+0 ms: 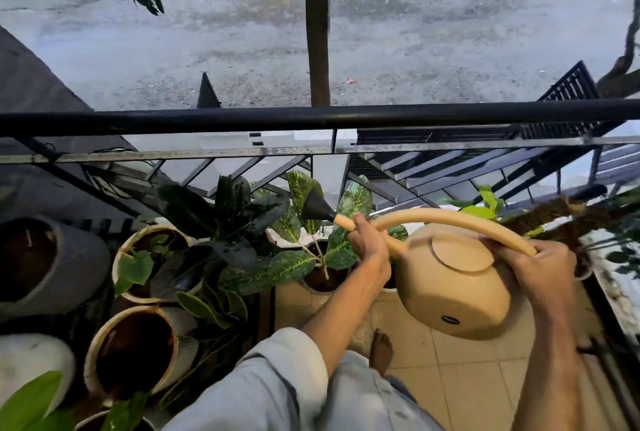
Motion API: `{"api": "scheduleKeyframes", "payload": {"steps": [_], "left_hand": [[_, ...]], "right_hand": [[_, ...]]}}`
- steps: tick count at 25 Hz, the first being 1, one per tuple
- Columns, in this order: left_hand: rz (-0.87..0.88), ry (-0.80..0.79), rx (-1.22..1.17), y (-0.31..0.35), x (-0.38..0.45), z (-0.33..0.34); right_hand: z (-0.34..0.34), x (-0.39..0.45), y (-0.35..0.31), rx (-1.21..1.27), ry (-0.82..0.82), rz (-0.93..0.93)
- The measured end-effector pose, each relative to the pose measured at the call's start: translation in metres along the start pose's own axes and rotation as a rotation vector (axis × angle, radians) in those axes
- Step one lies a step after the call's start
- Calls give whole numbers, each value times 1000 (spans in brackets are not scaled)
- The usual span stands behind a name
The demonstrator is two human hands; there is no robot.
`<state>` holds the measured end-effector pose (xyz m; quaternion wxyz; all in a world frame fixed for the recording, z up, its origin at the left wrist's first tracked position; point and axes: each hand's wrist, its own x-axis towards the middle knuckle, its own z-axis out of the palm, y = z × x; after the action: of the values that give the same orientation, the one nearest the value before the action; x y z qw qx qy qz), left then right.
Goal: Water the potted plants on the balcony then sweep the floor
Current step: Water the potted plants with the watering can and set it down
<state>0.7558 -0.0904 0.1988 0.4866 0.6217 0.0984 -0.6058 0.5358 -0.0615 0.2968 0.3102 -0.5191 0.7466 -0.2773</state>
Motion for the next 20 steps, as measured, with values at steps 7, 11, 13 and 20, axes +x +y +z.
{"api": "scheduleKeyframes", "payload": {"steps": [7,11,13,20], "left_hand": [[4,-37,40,5,-5,-31],[-10,-39,93,1,-13,-42],[-26,-38,123,-1,-19,-47],[-49,-58,103,-18,-39,-47]], "right_hand": [[20,-33,-21,95,-9,33],[22,-47,-13,112,45,120],[19,-52,-7,88,43,133],[8,-55,13,65,67,150]]}}
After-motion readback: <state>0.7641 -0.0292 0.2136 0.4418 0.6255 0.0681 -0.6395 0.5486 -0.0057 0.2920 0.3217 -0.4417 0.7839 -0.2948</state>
